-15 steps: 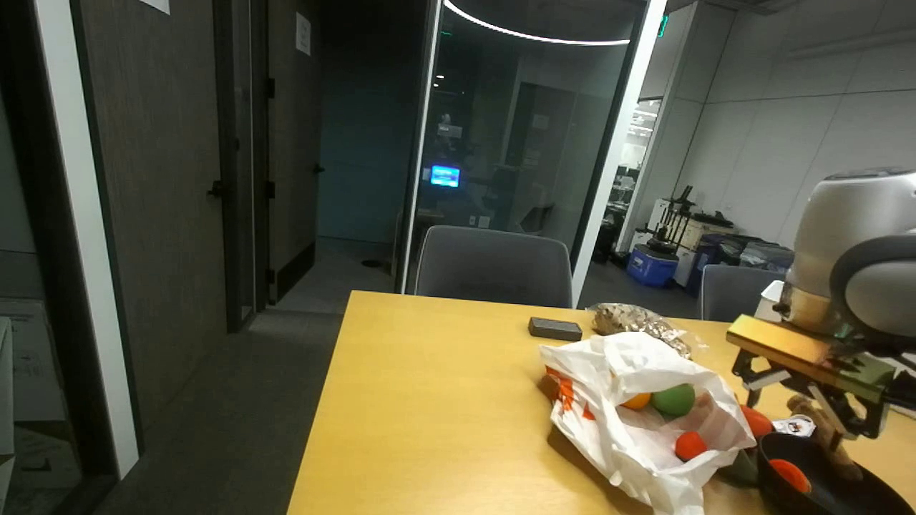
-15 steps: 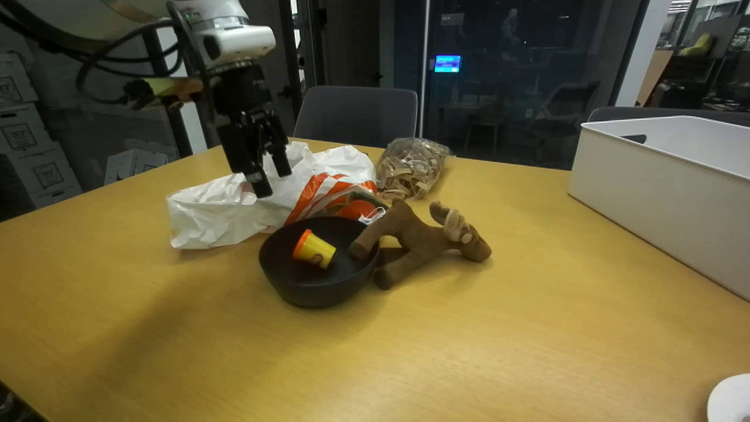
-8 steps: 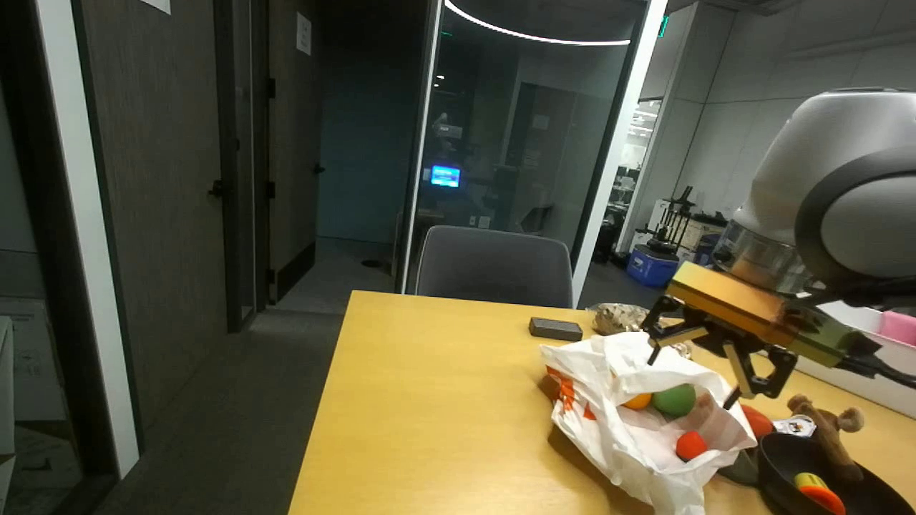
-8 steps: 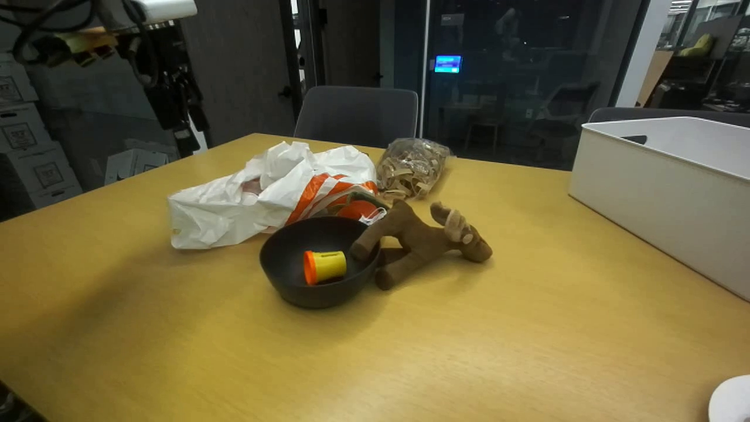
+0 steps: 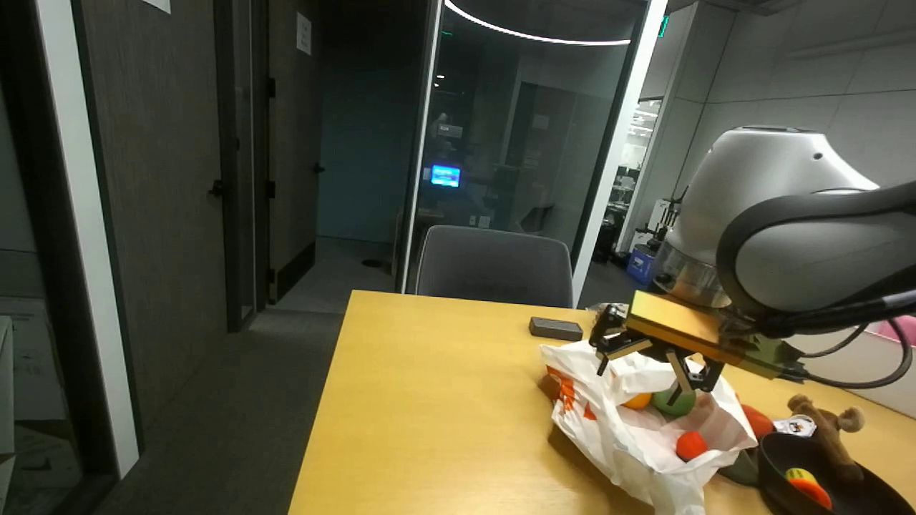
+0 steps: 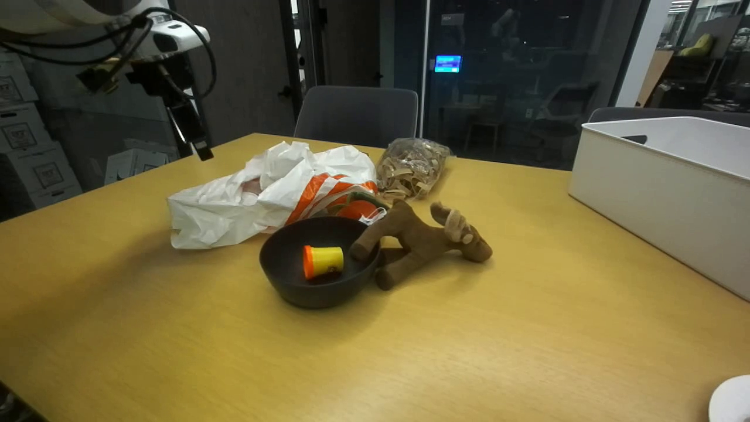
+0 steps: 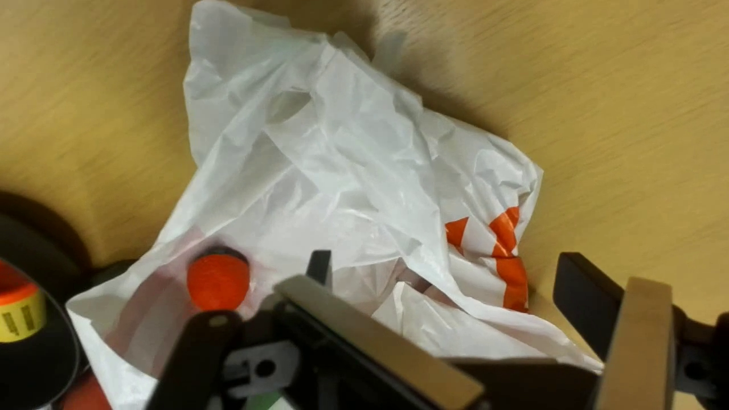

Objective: Transfer the small bottles and plastic fruits from the plastic to the bowl

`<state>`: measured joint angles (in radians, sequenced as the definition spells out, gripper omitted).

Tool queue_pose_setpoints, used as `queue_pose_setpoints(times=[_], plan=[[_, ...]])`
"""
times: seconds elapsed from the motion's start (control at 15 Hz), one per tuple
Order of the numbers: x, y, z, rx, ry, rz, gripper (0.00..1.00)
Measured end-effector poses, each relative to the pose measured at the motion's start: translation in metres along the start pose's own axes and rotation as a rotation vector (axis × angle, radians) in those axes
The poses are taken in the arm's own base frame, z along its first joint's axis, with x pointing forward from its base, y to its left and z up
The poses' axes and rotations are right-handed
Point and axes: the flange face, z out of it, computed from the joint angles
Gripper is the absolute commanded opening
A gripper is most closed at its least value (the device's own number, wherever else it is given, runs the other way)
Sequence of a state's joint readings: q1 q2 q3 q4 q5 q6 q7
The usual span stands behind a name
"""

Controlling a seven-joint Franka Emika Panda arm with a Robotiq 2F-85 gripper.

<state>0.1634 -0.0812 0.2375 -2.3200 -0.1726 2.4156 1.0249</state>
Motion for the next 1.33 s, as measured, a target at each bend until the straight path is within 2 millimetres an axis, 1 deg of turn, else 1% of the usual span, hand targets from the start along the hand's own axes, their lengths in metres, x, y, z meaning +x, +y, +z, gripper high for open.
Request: queue_pose_setpoints(times=[0.2,0.47,0.67,1.0,1.2,1.27,1.33], plan=[[0.014,0.012,0.022,-0.049,0.0,-0.017,1.0],[0.033,0.035,0.053,-0.106,-0.022,0.009,1.0],[0.046,0.046,0.074,-0.135,-0.039,0.03,1.0],[0.075,0.064,0.103,-0.187,-0.037,0.06,1.0],[0.087,0.076,0.118,-0.217,-0.037,0.081,1.0],[0.089,0.079,0.123,-0.225,-0.041,0.087,0.94],[0.09,0.081,0.128,-0.231,-0.046,0.092,0.74]])
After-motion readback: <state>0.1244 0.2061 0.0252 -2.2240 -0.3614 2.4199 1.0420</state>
